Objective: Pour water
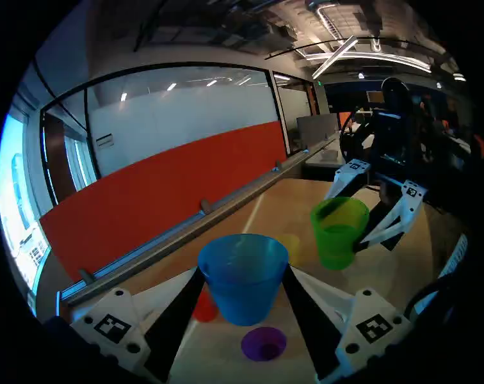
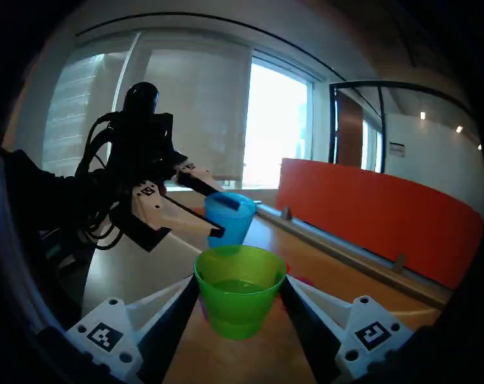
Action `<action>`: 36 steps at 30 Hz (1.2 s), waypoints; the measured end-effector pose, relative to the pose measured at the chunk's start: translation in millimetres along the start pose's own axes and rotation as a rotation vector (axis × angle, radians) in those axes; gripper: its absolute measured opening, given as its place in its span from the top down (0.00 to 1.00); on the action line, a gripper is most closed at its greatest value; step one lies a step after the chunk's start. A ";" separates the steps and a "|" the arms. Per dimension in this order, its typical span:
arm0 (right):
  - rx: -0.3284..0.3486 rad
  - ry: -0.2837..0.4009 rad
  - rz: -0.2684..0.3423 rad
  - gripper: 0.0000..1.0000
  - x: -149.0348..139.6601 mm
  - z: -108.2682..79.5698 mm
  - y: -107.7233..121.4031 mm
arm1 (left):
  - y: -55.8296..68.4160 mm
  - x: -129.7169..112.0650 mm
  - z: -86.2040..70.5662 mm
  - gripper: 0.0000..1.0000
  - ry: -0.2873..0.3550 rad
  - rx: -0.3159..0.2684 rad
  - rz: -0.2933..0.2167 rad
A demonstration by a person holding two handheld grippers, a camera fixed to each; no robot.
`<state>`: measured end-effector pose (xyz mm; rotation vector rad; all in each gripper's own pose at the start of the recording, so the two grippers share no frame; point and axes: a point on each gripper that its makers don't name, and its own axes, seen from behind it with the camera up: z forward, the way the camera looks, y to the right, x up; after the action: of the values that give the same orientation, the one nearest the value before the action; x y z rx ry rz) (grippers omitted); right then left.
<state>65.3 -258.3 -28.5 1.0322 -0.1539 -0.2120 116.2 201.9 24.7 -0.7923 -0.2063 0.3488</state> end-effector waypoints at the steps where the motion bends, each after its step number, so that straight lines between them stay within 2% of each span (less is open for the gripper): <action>1: 0.000 -0.008 0.001 0.10 -1.8 -0.7 0.5 | 1.8 -2.1 -0.3 0.14 -0.005 -0.004 -0.001; 6: 0.005 -0.048 0.003 0.10 -11.8 -4.3 1.1 | 10.0 -12.5 -1.8 0.14 -0.026 -0.022 -0.009; 18: 0.004 -0.142 0.000 0.10 -38.8 -9.9 3.7 | 42.1 -46.3 -3.1 0.14 -0.064 -0.086 -0.040; 36: 0.005 -0.226 -0.001 0.09 -75.8 -8.0 3.8 | 71.1 -91.9 -0.3 0.14 -0.104 -0.140 -0.087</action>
<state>-5.9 -231.1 -31.3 1.0121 -0.3590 -0.3298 15.3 212.9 -31.8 -0.9008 -0.3650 0.2955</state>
